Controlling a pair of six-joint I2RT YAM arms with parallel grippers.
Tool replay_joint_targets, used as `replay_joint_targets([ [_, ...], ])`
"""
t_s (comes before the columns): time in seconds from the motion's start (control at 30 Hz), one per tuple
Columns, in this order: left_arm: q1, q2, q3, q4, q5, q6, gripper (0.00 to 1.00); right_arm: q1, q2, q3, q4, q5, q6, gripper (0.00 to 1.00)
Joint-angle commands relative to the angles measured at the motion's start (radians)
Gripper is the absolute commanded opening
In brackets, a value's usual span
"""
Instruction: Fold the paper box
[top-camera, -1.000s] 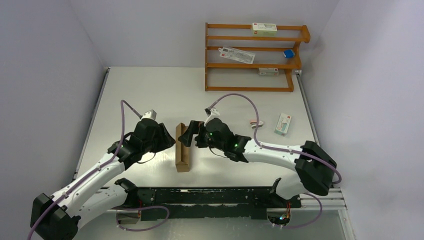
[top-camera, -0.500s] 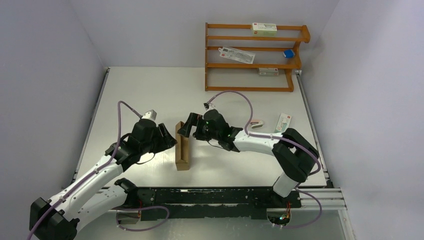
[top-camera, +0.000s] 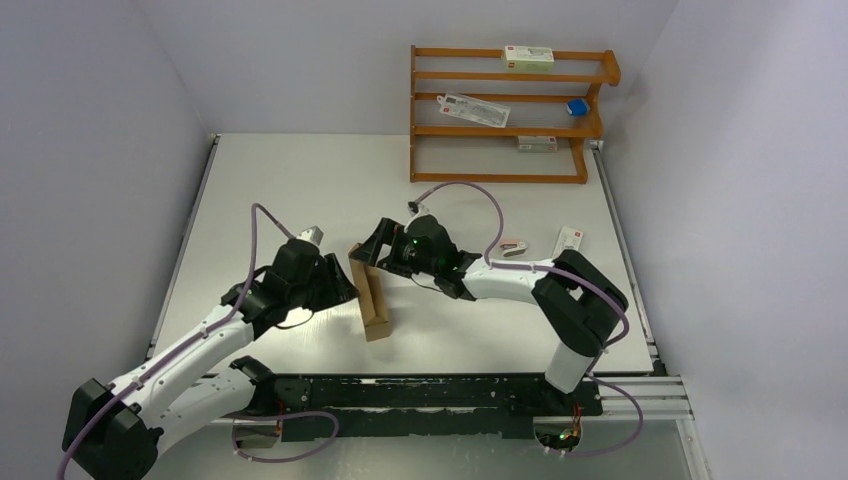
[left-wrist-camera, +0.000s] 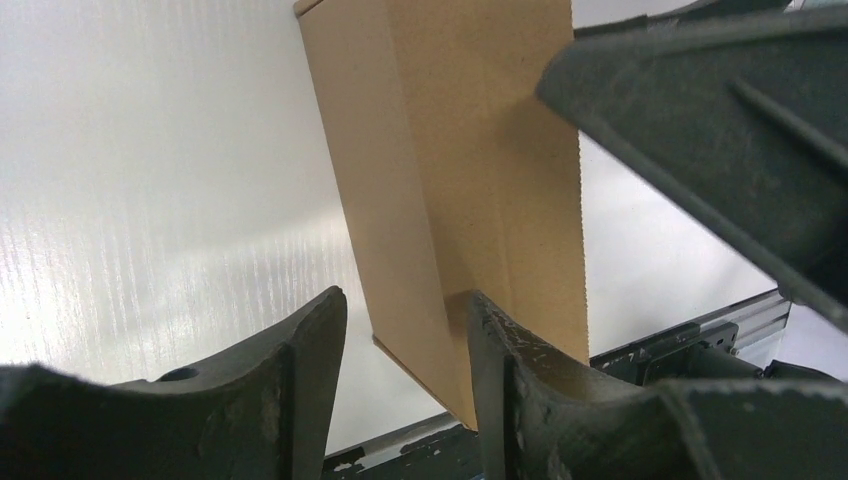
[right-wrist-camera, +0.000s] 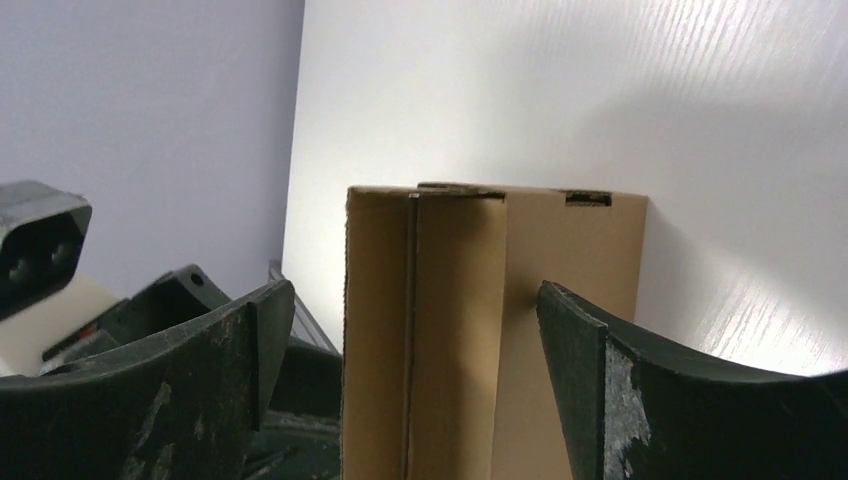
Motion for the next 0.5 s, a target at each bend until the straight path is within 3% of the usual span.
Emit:
replay_joint_targets([
  [0.0,0.004,0.007,-0.003,0.043,0.046,0.015,0.52,-0.022,0.034,0.032,0.066,0.032,0.045,0.95],
  [0.2,0.004,0.005,-0.02,0.054,0.039,0.01,0.52,-0.028,0.084,0.077,0.067,0.038,0.048,0.88],
  [0.47,0.005,0.013,-0.043,0.066,0.013,0.01,0.52,-0.028,0.121,0.035,0.13,0.019,0.071,0.65],
])
